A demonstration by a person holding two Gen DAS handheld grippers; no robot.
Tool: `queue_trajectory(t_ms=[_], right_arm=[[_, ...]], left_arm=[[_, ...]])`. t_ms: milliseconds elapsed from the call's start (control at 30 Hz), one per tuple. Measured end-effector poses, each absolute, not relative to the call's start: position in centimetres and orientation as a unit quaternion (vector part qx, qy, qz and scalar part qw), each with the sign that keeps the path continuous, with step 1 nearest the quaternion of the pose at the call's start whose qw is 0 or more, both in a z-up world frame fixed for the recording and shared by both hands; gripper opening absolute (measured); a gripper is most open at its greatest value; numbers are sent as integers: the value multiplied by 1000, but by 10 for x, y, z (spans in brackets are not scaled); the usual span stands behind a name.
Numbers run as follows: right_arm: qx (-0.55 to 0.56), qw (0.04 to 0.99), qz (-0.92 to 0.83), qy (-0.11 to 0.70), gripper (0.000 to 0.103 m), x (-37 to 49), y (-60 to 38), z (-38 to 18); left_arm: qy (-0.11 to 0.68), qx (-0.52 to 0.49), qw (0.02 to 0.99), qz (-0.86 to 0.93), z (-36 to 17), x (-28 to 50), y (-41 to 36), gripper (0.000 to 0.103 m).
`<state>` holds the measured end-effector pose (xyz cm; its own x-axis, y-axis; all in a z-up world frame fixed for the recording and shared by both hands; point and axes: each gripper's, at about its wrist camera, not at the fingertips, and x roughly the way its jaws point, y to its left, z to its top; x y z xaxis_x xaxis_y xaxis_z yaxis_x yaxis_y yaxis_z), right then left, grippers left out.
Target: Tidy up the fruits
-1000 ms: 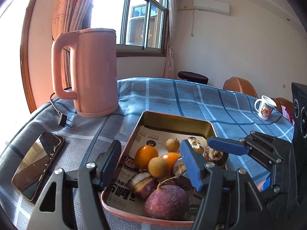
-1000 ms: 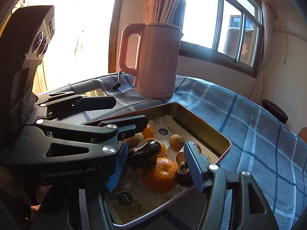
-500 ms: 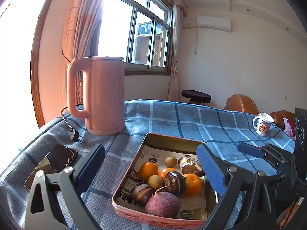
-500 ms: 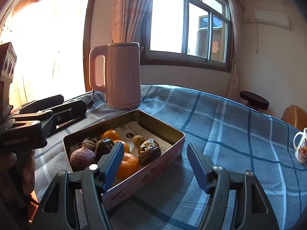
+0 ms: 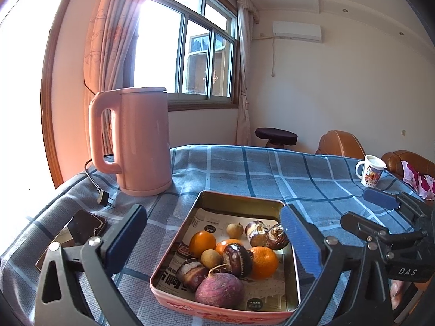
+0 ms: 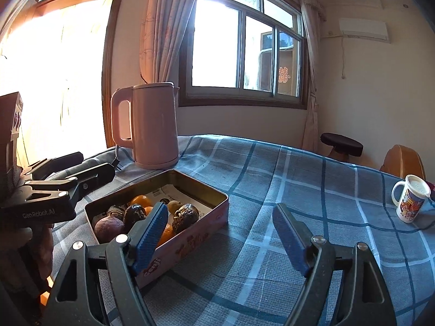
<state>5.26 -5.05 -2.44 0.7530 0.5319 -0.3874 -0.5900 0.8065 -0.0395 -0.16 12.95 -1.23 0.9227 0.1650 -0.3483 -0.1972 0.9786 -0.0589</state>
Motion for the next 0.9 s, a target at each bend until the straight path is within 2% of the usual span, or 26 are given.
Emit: queue_trajectory(t_ms=[900], right_arm=[[-76,942,274,178,82,54,-65,-26]], left_arm=[[176,-25,980,85,-12,-1,114,103]])
